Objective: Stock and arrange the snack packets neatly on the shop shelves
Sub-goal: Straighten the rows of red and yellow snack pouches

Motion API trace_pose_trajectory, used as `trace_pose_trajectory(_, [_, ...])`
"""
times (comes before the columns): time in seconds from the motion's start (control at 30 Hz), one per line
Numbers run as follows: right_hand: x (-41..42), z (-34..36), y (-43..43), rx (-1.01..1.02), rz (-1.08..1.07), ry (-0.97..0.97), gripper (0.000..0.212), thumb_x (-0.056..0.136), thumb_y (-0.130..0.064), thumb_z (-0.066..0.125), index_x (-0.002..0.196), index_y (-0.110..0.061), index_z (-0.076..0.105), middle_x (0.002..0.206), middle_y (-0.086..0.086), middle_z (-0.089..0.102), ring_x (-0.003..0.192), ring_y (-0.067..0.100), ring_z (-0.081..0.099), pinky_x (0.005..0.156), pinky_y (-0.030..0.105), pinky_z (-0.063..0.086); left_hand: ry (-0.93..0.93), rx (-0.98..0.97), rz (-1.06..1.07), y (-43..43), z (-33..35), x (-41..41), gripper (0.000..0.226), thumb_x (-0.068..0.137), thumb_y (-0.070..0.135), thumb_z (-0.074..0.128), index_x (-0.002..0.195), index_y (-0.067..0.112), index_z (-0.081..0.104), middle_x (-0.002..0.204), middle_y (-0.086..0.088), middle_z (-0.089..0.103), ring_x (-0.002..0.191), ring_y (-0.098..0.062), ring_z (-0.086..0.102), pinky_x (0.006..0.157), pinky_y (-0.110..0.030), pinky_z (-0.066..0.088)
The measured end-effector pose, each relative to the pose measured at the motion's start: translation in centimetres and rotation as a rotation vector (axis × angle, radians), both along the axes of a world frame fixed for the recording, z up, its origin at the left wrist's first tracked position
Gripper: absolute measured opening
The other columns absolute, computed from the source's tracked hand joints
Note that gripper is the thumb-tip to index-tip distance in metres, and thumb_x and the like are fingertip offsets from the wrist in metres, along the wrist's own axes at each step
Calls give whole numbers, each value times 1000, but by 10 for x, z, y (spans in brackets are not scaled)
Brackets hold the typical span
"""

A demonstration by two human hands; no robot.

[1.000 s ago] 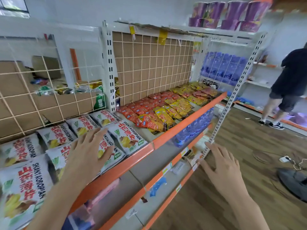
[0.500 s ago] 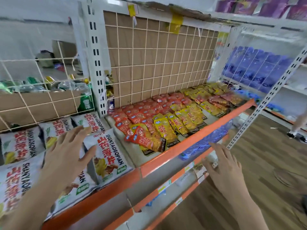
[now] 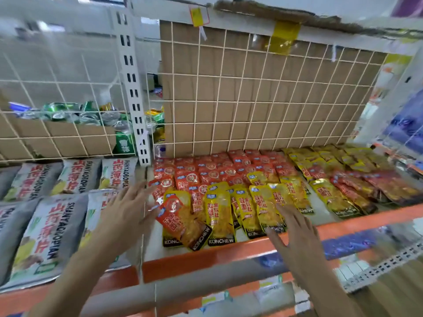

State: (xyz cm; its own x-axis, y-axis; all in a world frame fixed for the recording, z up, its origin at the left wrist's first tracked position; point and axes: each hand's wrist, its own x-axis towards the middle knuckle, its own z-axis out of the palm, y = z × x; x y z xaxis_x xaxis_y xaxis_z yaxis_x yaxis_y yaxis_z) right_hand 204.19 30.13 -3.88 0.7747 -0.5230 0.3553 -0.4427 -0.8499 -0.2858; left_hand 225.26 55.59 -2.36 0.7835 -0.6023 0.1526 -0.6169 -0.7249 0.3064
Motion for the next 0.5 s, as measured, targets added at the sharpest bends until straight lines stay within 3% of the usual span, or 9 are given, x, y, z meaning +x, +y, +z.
trace_pose_trajectory(0.1, [18,-2,-13,29,84,25,60,85,-56,35,121,-13,57,113,9,63,100,32,62,82,48,49,18,57,21,-17,0,-4,57,92,45,47,144,26,35,149,0,31,136,-23,29,107,-43,31])
trace_pose_trajectory(0.2, [42,-2,-17,109,144,80,74,81,-66,26,132,-18,49,130,5,53,119,27,50,98,45,39,20,79,-14,-30,-2,4,53,95,43,40,145,27,32,151,2,28,137,-21,28,110,-40,29])
trace_pose_trajectory(0.33, [73,1,-18,149,240,206,63,90,-53,31,144,-21,28,148,-4,31,136,15,29,109,32,24,47,119,-20,-41,-11,21,46,99,40,33,144,31,32,149,6,30,134,-17,29,109,-37,31])
trace_pose_trajectory(0.5, [107,3,-14,101,337,320,49,96,-39,42,142,-26,32,146,-11,33,135,7,28,111,26,19,73,152,-77,-56,-14,43,36,100,37,35,132,30,48,133,7,47,126,-12,40,103,-31,33])
